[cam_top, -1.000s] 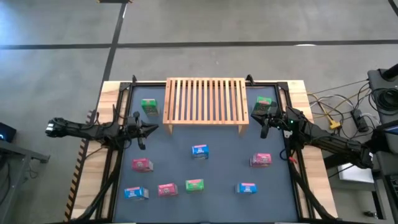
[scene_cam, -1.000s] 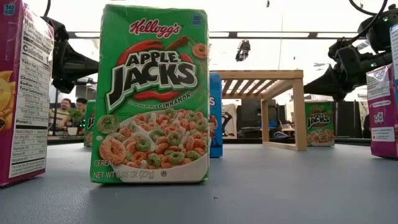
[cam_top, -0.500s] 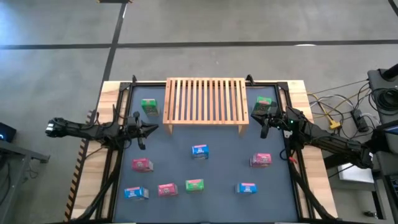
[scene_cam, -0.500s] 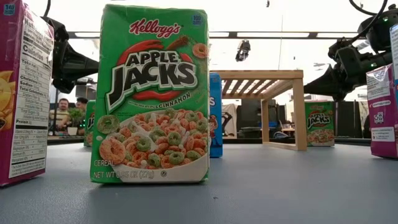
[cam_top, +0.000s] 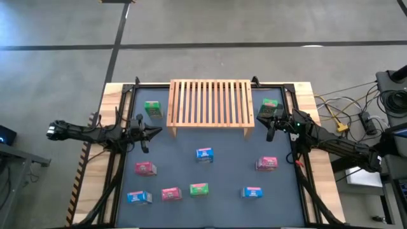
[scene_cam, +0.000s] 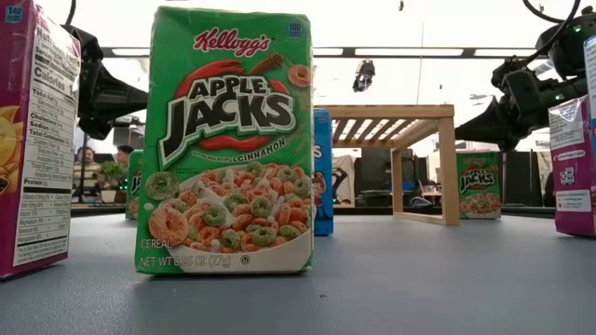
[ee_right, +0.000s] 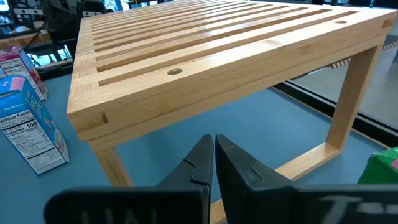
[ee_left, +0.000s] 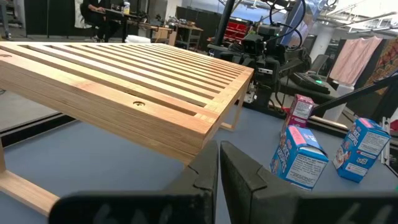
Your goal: Stack cereal on shelf
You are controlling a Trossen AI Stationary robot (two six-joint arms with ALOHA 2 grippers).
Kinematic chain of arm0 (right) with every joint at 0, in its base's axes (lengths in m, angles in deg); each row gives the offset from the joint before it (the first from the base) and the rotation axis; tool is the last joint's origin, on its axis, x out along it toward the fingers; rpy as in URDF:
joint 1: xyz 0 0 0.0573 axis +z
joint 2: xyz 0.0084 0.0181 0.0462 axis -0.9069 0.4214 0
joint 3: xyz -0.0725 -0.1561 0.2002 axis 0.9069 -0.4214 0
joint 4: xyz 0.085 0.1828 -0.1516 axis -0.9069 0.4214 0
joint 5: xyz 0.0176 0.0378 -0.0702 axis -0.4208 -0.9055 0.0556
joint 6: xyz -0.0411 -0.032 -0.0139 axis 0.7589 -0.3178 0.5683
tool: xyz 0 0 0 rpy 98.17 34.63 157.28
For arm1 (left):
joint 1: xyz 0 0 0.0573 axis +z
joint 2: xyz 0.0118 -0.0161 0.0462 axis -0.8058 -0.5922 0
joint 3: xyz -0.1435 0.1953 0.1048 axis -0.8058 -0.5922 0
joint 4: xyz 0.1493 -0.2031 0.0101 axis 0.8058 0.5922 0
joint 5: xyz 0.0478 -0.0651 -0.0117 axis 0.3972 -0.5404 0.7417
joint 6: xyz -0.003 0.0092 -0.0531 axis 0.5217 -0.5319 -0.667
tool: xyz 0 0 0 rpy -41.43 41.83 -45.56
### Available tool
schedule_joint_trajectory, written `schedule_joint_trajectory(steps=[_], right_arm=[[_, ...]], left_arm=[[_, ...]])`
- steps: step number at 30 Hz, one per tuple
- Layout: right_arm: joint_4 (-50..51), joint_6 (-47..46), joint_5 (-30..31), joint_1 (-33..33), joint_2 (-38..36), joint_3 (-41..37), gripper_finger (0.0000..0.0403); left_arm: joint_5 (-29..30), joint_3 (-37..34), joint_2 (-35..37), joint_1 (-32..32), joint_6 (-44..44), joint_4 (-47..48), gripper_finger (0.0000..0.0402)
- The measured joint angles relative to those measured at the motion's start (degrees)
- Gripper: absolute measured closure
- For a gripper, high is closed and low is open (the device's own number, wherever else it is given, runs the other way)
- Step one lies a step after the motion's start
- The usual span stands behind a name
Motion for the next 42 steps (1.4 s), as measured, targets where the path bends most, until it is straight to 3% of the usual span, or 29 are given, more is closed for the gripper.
schedule_joint_trajectory(steps=[39, 42], right_arm=[[-0.1, 0.0, 0.0, 0.0, 0.0, 0.0, 0.0394], [-0.8, 4.4, 0.5, 0.0, 0.0, 0.0, 0.0394]], left_arm=[[0.0, 0.0, 0.0, 0.0, 0.0, 0.0, 0.0401], [0.0, 0.0, 0.0, 0.0, 0.0, 0.0, 0.0401]])
